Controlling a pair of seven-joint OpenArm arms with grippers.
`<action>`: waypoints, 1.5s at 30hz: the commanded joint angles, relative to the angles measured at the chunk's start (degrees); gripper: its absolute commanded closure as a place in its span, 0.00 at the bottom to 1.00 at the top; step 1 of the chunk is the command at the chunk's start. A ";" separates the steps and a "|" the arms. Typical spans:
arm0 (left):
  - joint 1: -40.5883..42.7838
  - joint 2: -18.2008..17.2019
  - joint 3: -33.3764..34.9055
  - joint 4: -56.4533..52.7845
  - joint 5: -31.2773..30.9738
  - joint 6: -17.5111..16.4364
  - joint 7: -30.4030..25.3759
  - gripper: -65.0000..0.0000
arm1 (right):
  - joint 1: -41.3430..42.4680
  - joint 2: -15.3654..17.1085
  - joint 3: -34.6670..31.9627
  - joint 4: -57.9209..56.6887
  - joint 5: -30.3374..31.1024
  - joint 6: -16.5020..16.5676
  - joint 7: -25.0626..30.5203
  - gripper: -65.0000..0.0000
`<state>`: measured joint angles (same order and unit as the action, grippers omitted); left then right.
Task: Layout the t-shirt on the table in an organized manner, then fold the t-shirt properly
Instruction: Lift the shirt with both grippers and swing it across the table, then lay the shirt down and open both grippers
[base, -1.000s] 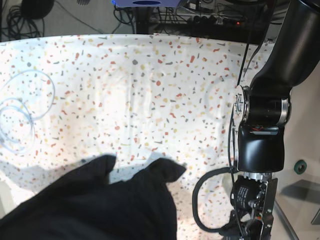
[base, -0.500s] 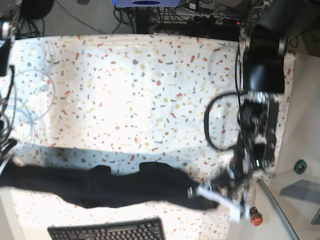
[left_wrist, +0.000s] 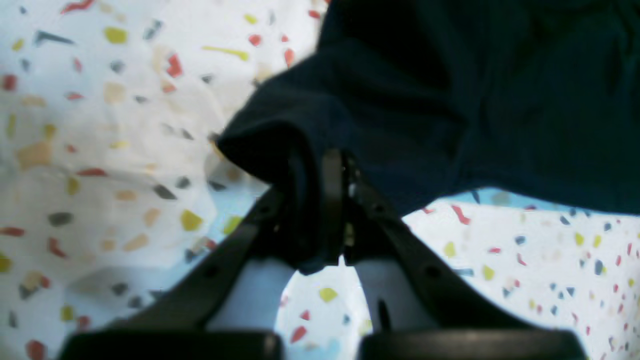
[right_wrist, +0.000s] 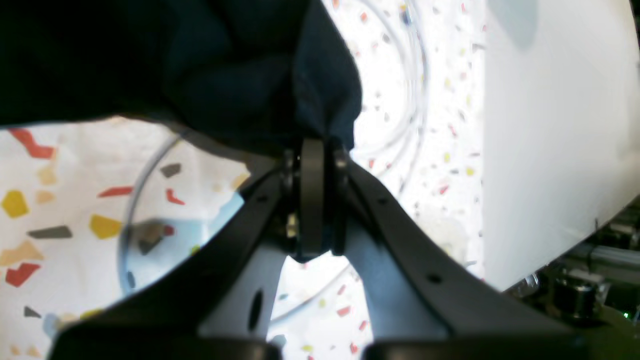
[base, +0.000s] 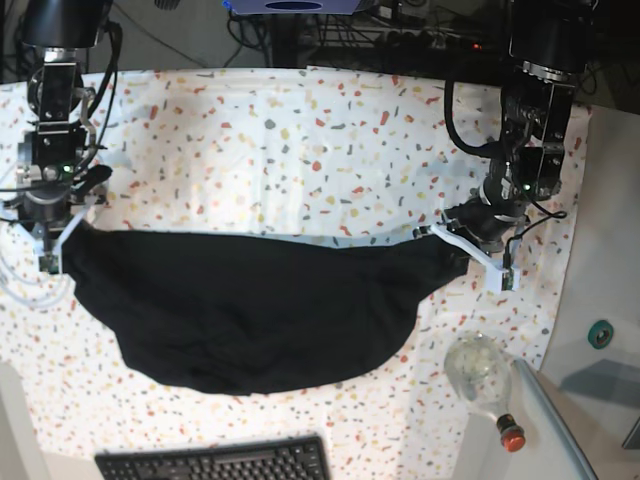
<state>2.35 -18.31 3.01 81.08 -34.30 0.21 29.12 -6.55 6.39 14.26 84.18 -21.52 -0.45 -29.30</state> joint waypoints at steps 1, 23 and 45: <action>-0.72 -0.73 -0.32 0.99 -0.20 -0.16 -1.39 1.00 | -0.18 -0.11 0.20 2.37 -0.59 -0.65 1.39 1.00; -51.54 25.65 13.92 -25.30 6.04 0.01 -14.84 1.00 | 12.66 8.86 5.30 17.93 -0.86 -0.65 3.67 1.00; -37.73 16.06 35.46 -28.02 -5.74 5.73 -28.38 0.11 | 24.44 10.97 6.97 -9.41 -0.77 -0.56 3.58 1.00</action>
<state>-32.36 -3.22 38.76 51.62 -40.40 7.03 3.49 16.62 16.12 20.75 73.60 -21.61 -0.30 -26.92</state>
